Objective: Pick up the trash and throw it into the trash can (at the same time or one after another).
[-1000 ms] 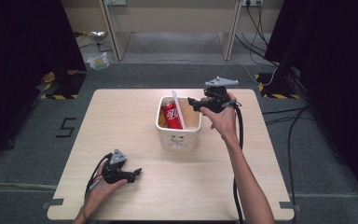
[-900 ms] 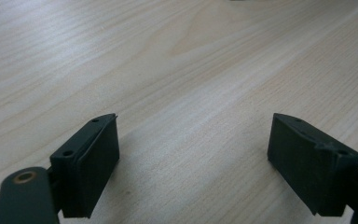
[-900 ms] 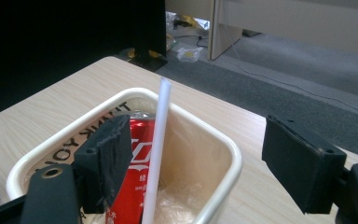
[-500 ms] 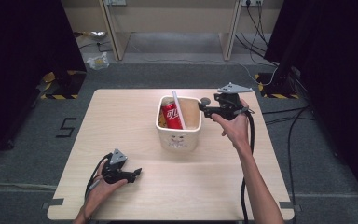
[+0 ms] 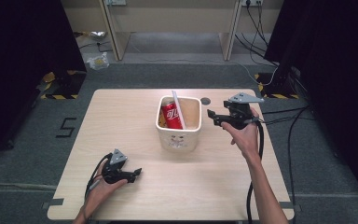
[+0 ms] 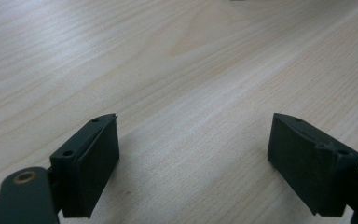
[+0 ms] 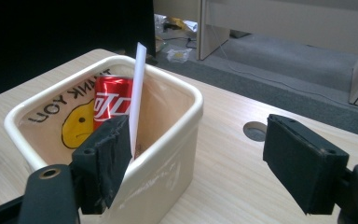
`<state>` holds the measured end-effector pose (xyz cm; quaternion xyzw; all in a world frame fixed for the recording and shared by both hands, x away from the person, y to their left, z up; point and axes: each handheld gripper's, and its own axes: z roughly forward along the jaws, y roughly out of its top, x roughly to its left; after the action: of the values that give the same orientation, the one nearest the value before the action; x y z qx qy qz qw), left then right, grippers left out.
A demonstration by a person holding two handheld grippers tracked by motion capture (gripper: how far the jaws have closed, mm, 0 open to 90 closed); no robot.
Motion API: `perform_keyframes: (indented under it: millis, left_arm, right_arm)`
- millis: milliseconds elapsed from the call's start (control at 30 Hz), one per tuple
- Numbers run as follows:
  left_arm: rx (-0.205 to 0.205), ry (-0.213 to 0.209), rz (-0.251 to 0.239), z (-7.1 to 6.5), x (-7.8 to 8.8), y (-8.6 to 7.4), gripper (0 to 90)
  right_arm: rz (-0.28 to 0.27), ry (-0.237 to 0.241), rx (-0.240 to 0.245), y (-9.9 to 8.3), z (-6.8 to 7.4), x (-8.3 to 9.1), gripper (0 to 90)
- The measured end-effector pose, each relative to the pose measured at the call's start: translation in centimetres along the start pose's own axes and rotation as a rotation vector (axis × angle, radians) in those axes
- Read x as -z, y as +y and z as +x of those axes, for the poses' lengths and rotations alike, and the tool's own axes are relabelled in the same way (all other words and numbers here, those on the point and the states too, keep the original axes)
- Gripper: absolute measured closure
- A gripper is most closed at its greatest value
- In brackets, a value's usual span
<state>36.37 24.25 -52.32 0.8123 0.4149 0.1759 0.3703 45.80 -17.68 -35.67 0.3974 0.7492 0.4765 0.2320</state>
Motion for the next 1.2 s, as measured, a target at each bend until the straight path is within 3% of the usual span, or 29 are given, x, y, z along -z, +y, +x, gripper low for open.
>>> perform_keyframes:
  millis: [433,800,933,1200]
  left_arm:
    - [0.0,0.0,0.0,0.0,0.0,0.0,15.6]
    - [-0.001,0.0,0.001,0.0,0.0,0.0,15.6]
    - [0.0,0.0,0.0,0.0,0.0,0.0,15.6]
    - [0.0,0.0,0.0,0.0,0.0,0.0,15.6]
  right_arm:
    - [-0.002,-0.025,0.017,-2.0,-0.1,1.8,23.3]
    - [0.028,-0.037,0.003,-4.5,-0.6,2.5,23.3]
    - [0.047,-0.078,0.042,-5.3,-0.4,3.1,22.7]
    - [0.068,-0.08,0.054,-7.1,0.1,3.5,22.6]
